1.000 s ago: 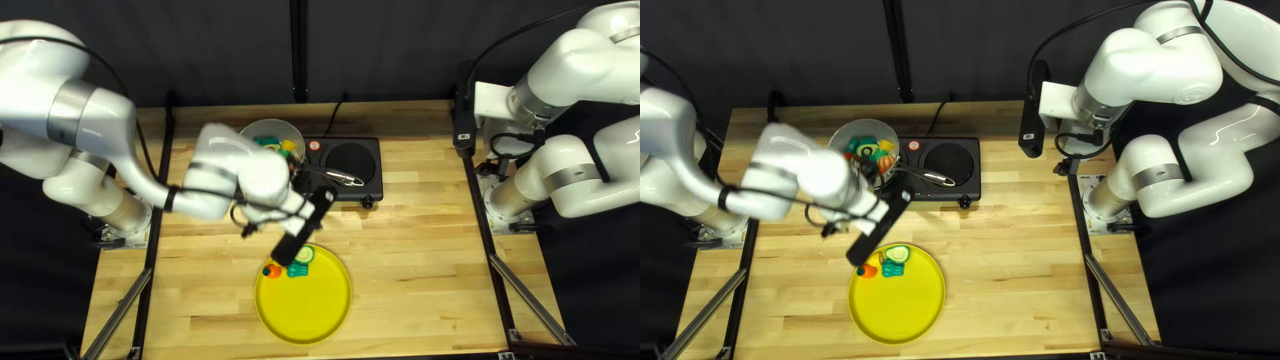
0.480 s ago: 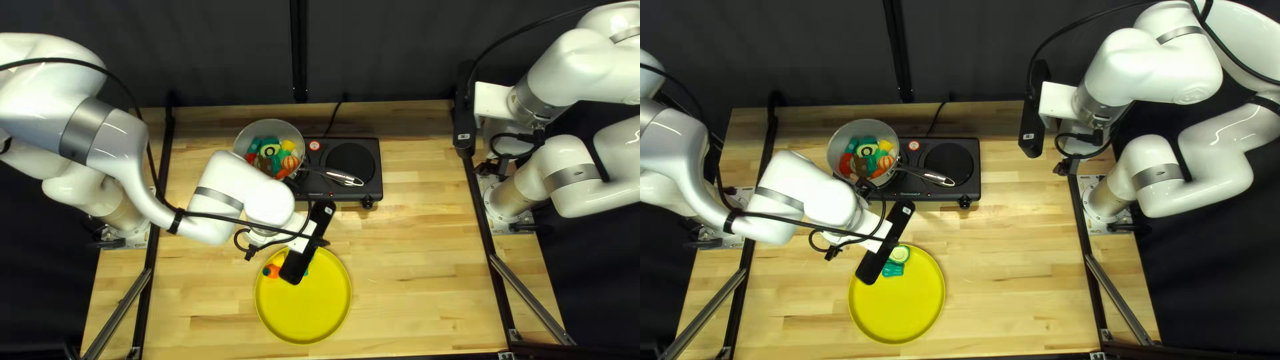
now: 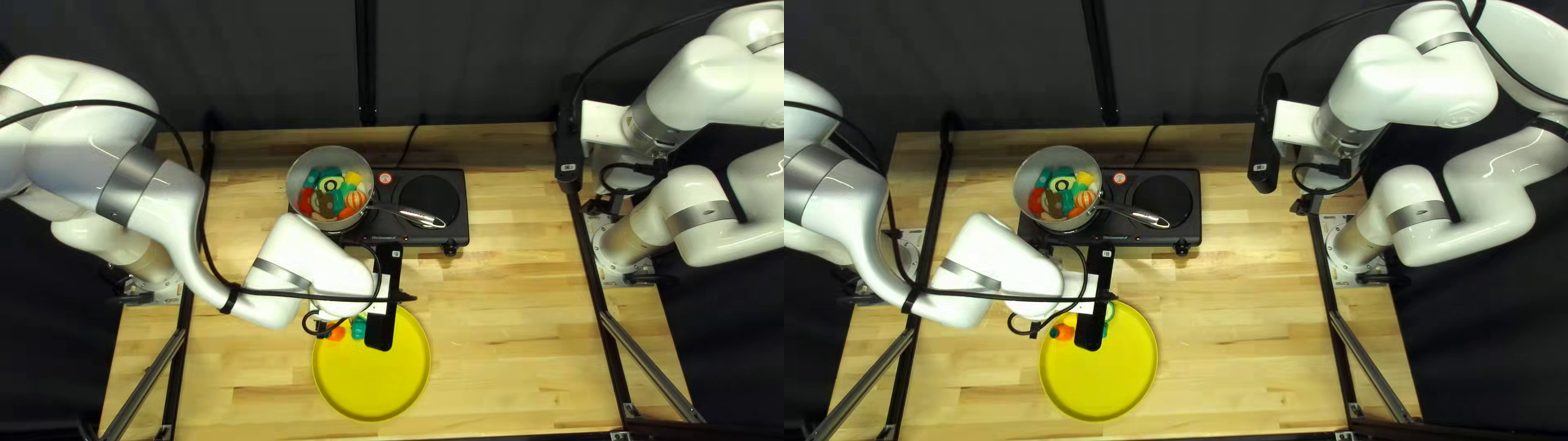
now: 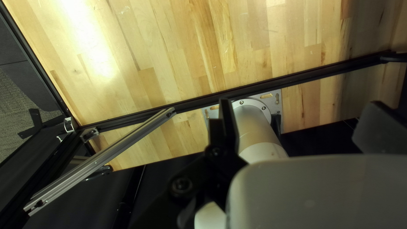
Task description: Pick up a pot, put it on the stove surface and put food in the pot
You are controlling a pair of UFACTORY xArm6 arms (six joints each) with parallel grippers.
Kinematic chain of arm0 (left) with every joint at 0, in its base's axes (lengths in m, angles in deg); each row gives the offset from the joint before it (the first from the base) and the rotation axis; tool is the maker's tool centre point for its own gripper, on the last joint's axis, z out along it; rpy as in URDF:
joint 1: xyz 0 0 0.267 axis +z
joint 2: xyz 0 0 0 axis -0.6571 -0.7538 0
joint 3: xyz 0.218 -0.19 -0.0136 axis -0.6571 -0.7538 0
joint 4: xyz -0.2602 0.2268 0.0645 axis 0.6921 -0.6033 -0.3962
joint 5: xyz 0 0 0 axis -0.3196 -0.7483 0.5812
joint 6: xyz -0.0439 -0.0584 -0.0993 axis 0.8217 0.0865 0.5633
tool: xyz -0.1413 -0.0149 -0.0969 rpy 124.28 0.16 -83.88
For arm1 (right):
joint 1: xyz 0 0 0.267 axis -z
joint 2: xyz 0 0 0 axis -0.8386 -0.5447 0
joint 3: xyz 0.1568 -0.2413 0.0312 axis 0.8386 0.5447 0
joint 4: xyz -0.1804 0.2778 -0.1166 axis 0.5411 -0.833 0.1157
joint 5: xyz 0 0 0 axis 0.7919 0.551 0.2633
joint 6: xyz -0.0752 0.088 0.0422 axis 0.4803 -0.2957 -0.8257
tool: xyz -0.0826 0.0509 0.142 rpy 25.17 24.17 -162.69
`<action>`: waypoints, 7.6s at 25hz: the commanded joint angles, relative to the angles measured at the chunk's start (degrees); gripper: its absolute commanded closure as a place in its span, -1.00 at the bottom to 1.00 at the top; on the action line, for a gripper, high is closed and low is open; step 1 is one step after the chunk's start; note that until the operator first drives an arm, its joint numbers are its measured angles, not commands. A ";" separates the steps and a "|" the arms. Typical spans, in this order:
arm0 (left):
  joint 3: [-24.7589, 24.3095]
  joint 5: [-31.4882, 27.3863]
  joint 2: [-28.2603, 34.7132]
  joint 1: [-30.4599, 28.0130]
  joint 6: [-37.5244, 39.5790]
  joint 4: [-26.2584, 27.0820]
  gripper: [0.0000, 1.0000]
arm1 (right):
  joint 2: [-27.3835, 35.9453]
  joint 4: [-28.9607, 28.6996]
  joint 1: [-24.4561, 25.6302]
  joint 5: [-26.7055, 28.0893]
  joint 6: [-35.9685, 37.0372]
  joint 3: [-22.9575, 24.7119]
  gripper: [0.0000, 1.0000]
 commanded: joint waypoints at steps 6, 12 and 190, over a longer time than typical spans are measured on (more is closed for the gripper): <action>-1.91 4.30 0.17 -1.80 2.70 2.35 -1.00 | 0.00 0.00 0.00 0.00 0.00 0.00 -1.00; -8.57 15.20 1.30 -0.42 -0.01 4.40 -1.00 | 0.00 0.00 0.00 0.00 0.00 0.00 -1.00; -6.37 3.30 12.87 39.44 -48.87 0.19 -1.00 | 0.00 0.00 0.00 0.00 0.00 0.00 -1.00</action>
